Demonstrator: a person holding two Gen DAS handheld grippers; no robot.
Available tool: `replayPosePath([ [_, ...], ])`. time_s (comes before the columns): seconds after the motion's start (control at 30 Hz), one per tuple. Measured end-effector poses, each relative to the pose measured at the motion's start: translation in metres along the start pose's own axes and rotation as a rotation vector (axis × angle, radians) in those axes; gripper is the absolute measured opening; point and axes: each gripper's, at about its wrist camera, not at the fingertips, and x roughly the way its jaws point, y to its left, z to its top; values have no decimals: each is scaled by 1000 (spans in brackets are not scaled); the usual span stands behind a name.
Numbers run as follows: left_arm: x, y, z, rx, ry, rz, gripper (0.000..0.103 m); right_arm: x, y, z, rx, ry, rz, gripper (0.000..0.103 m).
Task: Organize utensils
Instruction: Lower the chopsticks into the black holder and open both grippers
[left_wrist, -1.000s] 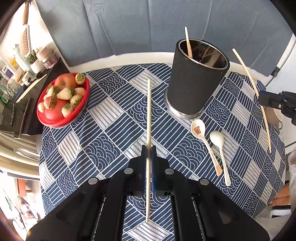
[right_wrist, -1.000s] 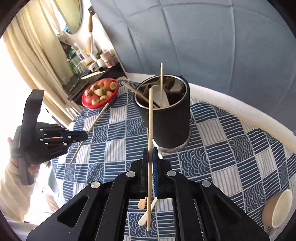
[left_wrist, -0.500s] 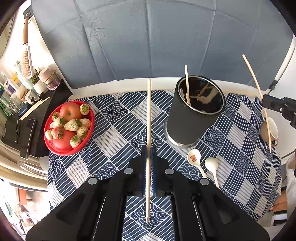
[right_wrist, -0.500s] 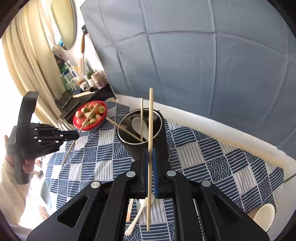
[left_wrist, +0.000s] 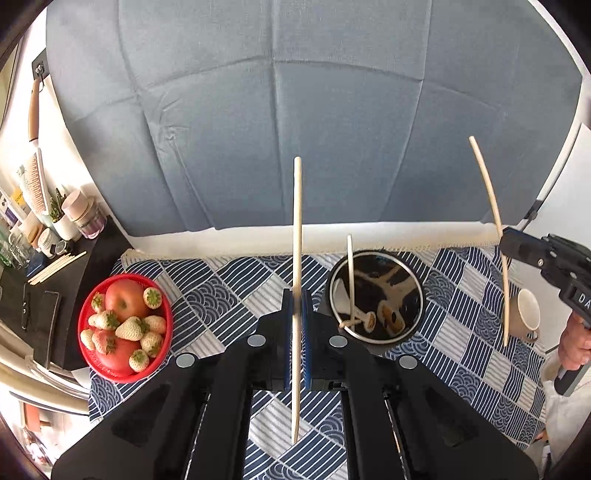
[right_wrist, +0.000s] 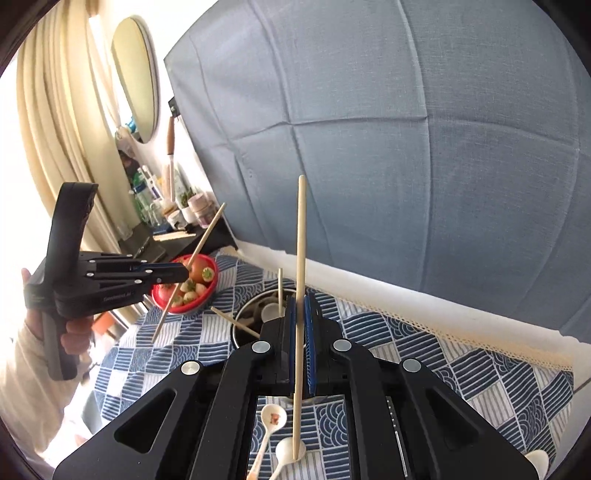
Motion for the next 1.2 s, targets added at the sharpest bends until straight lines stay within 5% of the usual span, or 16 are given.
replayPosePath([
  [0.23,9,6,23,-106,-89,-125,5,17,1,14,-12,-24,36,5],
  [0.53,22,-5,32,-122,-183,-241,5,41,2,21,14,-81,142,5],
  [1.2,70,-15,15,-136,-176,-305,5,96,-11,19,74,-73,214,5],
])
